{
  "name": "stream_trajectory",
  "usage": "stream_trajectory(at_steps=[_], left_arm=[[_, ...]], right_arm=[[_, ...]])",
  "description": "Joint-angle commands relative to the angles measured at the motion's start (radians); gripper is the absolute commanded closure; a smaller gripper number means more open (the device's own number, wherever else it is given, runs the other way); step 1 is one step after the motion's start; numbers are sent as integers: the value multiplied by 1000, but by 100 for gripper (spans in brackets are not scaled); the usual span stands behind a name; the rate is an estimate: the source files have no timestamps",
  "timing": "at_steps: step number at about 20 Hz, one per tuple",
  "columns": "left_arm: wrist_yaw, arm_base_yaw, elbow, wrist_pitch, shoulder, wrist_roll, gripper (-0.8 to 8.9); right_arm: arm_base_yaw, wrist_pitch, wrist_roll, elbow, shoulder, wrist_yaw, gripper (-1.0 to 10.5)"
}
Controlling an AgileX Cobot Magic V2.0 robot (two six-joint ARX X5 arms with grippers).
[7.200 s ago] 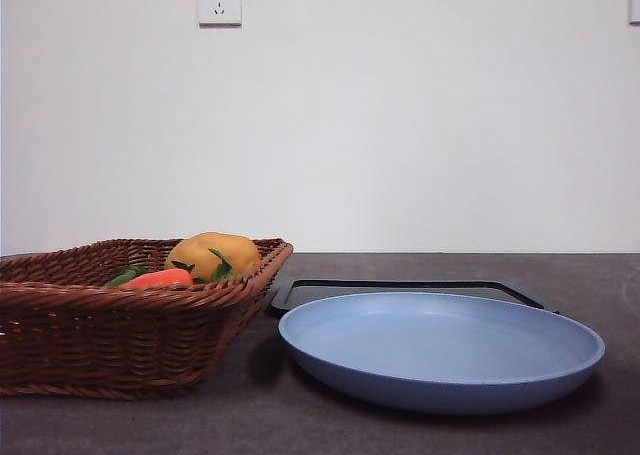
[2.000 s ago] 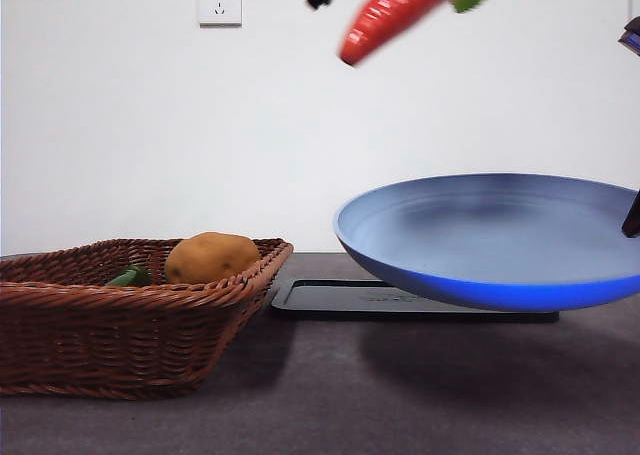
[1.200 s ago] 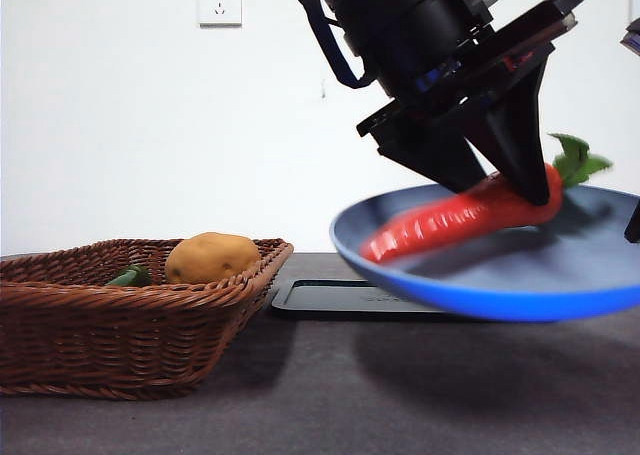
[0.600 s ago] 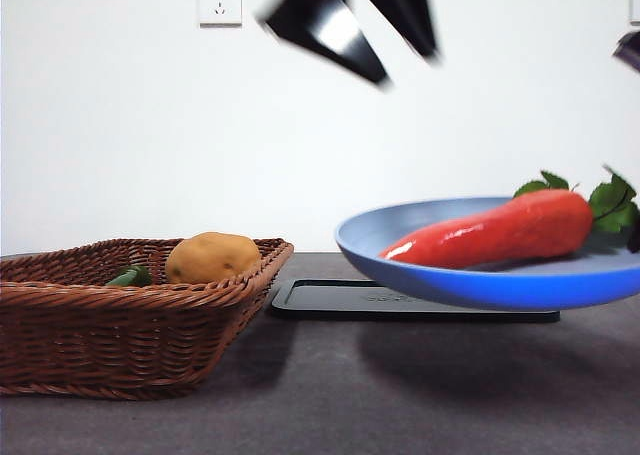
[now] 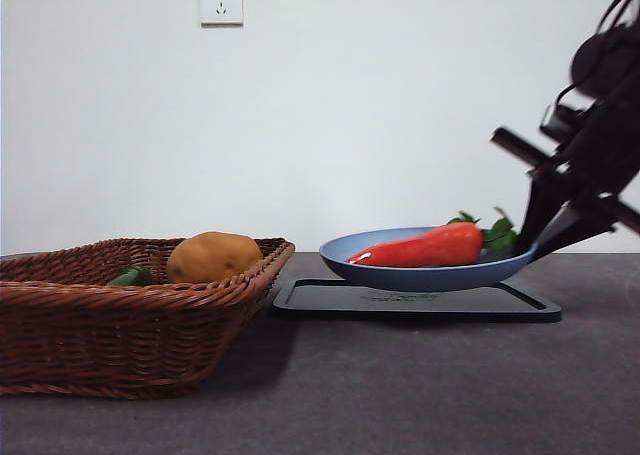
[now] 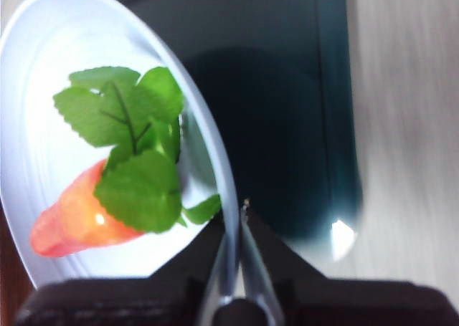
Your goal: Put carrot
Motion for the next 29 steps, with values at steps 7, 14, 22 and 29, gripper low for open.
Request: stream_trajectory(at_steps=[7, 14, 22, 29], left_arm=[[-4, -3, 16, 54, 16, -6, 542], [-90, 2, 16, 97, 26, 6, 542], [-213, 78, 16, 300, 111, 57, 567], [-206, 153, 16, 375, 138, 27, 807]], right_arm=[[0, 0, 12, 133, 160, 47, 928], [-3, -4, 6, 133, 158, 34, 753], [-19, -252, -66, 133, -62, 66, 816], [110, -430, -199, 122, -342, 299, 943]])
